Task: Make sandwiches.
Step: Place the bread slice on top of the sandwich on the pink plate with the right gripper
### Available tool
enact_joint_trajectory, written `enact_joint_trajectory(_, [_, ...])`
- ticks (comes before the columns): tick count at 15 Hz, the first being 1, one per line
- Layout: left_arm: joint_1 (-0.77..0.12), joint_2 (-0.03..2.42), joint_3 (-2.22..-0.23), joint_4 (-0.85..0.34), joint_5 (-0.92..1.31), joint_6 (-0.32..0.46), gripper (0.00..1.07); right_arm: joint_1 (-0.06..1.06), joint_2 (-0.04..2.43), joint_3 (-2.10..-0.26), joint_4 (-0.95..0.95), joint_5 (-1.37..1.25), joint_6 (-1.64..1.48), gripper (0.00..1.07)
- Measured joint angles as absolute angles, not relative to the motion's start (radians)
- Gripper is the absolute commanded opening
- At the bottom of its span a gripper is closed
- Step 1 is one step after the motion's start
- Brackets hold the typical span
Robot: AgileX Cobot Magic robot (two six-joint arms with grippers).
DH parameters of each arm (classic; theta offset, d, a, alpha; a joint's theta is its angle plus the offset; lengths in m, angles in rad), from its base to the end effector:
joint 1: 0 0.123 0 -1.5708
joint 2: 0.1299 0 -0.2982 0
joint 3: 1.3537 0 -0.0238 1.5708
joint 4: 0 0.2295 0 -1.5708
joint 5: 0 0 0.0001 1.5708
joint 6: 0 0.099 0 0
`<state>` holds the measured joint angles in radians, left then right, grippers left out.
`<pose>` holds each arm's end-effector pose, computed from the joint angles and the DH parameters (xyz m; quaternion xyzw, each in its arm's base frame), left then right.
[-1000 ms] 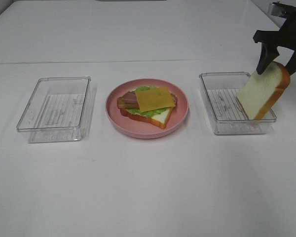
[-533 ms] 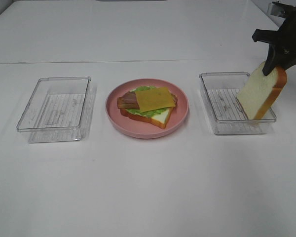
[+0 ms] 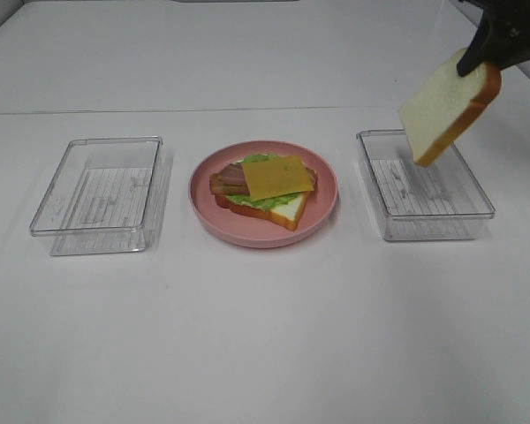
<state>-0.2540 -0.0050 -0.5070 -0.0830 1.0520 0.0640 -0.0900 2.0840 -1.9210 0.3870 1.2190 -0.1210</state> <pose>-0.0318 0.0009 0.2661 0.1358 0.8361 -0.0915 0.5236 0.4383 -0.0043 0.2796 0.0257 0.9725 0.1727 0.1540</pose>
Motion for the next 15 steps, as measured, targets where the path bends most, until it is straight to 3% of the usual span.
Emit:
enact_joint_trajectory(3, [-0.254,-0.005,-0.507,-0.083,1.052,0.064,0.84,-0.073,2.055,-1.921,0.578,1.219,-0.178,0.0])
enact_joint_trajectory(6, [-0.254,-0.005,-0.507,-0.083,1.052,0.064,0.84,0.023,2.056,-1.895,0.612,1.217,-0.193,0.0])
enact_joint_trajectory(7, [-0.254,-0.005,-0.507,-0.083,1.052,0.064,0.84,0.123,2.056,-1.851,0.626,1.205,-0.196,0.0])
enact_joint_trajectory(9, [-0.254,-0.005,-0.507,-0.083,1.052,0.064,0.84,0.2,2.056,-1.803,0.681,1.119,-0.196,0.0])
enact_joint_trajectory(15, [-0.254,-0.005,-0.507,-0.083,1.052,0.064,0.84,0.234,2.073,-1.615,0.839,0.873,-0.195,0.0])
